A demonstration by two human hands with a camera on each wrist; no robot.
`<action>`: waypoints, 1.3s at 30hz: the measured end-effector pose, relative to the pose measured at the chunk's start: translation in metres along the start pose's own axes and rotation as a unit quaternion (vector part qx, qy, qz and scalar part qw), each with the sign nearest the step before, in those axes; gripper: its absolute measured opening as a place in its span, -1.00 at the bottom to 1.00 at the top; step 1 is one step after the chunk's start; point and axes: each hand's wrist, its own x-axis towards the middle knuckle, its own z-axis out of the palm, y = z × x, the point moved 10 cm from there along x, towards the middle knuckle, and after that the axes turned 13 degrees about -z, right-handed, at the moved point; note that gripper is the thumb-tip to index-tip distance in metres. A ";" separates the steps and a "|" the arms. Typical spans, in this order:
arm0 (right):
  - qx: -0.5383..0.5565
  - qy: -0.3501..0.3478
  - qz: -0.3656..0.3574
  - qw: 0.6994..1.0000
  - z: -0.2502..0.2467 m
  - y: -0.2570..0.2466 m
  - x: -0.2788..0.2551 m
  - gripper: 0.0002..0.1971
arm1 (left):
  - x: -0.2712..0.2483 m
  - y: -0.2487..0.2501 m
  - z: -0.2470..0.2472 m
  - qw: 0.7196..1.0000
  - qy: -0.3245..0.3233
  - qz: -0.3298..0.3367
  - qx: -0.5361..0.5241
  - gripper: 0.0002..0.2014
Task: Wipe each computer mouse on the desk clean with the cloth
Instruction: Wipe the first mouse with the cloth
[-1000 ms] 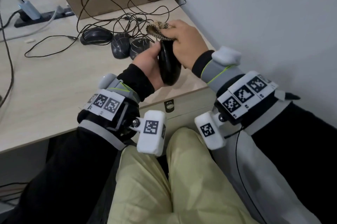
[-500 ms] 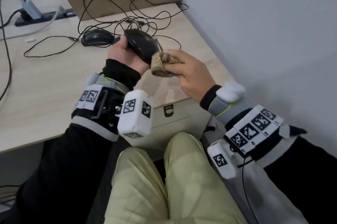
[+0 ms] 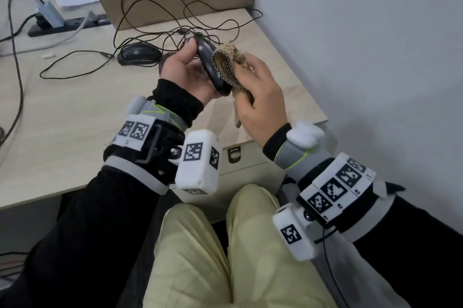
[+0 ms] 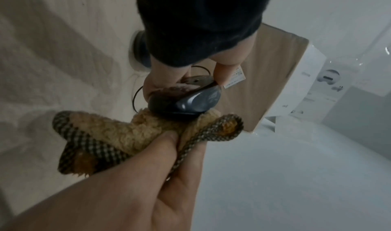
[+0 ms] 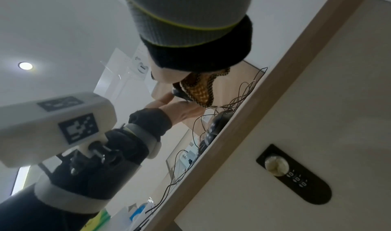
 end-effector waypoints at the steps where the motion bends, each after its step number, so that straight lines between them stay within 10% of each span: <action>1: -0.005 0.004 -0.003 1.000 -0.001 -0.001 -0.002 -0.49 | 0.000 -0.003 0.001 1.000 0.011 -0.005 0.019 -0.51; 8: -0.059 -0.015 0.046 0.997 -0.013 0.021 0.004 -0.48 | -0.004 -0.031 0.009 0.984 0.067 -0.043 0.158 -0.73; 24: -0.061 -0.080 -0.023 0.995 -0.006 0.004 -0.002 -0.58 | -0.007 -0.001 0.001 0.991 0.082 0.047 0.096 -0.80; 30: -0.033 -0.075 0.093 0.992 -0.004 0.042 0.024 -0.52 | -0.004 -0.025 0.008 0.983 0.030 0.019 0.178 -0.77; 39: -0.009 -0.088 0.028 0.996 0.001 0.019 0.005 -0.59 | -0.007 0.005 0.004 0.992 0.080 0.080 0.054 -0.75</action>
